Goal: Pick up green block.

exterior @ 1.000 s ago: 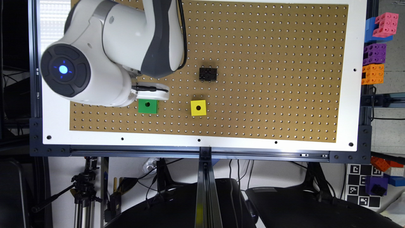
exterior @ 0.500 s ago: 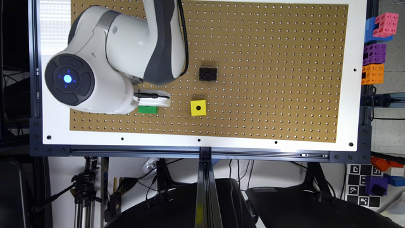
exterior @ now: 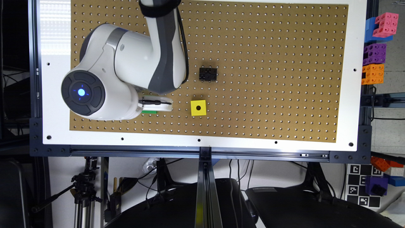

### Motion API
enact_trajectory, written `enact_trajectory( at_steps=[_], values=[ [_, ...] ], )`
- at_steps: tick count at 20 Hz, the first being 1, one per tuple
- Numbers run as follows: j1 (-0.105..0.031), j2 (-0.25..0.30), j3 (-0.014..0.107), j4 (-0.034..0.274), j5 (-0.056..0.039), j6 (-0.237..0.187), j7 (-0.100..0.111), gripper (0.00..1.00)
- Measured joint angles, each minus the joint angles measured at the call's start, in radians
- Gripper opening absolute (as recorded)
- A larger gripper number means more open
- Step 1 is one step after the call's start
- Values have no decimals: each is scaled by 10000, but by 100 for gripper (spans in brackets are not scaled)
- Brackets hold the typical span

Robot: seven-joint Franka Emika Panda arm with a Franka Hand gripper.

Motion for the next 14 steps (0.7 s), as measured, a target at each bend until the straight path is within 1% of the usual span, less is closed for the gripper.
enact_trajectory(
  at_steps=[4, 6, 7, 14],
  values=[
    [0, 105, 1, 5, 0, 13, 0, 100],
    [-1, 279, 4, 41, 1, 143, 0, 100],
    [-3, 304, 12, 77, 2, 145, 1, 0],
    [-4, 300, 12, 74, 2, 136, 1, 0]
  ],
)
